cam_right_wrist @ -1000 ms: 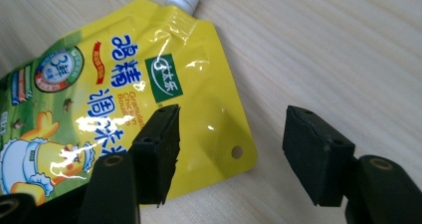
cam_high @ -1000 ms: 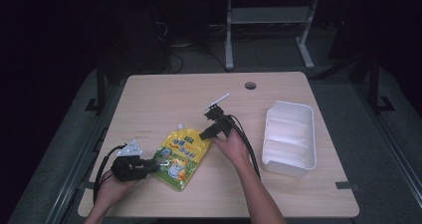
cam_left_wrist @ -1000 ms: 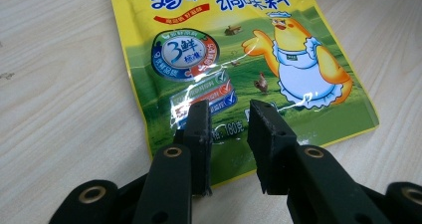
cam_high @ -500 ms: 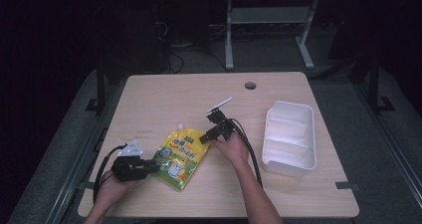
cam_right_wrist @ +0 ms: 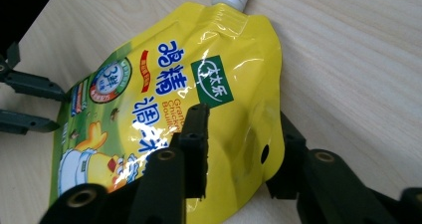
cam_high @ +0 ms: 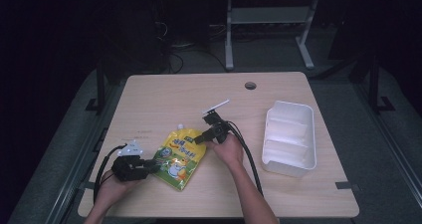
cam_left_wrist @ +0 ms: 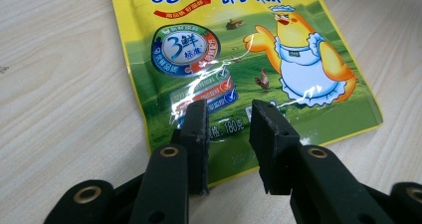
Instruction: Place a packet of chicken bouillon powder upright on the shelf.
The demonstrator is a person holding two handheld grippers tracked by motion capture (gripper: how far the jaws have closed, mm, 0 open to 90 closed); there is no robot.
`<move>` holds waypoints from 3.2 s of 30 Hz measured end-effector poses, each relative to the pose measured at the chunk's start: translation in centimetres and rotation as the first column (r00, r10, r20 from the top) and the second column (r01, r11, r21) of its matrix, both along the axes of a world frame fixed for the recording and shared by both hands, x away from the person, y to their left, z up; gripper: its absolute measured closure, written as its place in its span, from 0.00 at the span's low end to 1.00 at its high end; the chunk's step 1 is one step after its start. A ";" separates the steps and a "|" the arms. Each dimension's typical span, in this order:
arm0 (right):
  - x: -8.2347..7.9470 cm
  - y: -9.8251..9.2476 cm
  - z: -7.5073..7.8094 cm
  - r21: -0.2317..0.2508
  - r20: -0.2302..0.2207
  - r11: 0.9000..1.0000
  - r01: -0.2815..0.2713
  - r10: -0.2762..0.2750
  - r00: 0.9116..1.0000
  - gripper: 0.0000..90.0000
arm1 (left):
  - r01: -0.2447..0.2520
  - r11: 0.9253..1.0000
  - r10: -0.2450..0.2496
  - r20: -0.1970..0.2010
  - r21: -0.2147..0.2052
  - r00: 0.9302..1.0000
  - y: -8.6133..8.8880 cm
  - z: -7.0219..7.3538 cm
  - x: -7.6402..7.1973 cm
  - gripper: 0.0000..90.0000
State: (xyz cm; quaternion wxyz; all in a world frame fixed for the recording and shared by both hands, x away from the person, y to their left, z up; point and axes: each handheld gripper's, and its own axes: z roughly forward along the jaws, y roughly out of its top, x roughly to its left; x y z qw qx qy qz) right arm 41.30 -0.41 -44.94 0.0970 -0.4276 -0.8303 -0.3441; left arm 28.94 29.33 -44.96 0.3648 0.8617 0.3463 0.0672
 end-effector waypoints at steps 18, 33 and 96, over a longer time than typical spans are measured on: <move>-1.8 -1.1 3.5 0.119 0.163 0.992 -0.043 0.024 0.986 0.99 | -0.093 0.975 0.109 0.070 -0.203 0.992 2.3 1.6 -0.2 0.44; -6.0 0.0 10.4 0.149 0.372 0.952 -0.269 0.198 0.907 1.00 | -0.014 0.931 0.035 0.051 -0.365 0.998 2.2 1.9 -0.2 0.29; -7.4 -1.5 12.0 0.190 0.372 0.852 -0.488 0.398 0.839 1.00 | 0.171 0.905 -0.118 0.157 -0.389 0.981 1.6 2.5 -1.4 0.52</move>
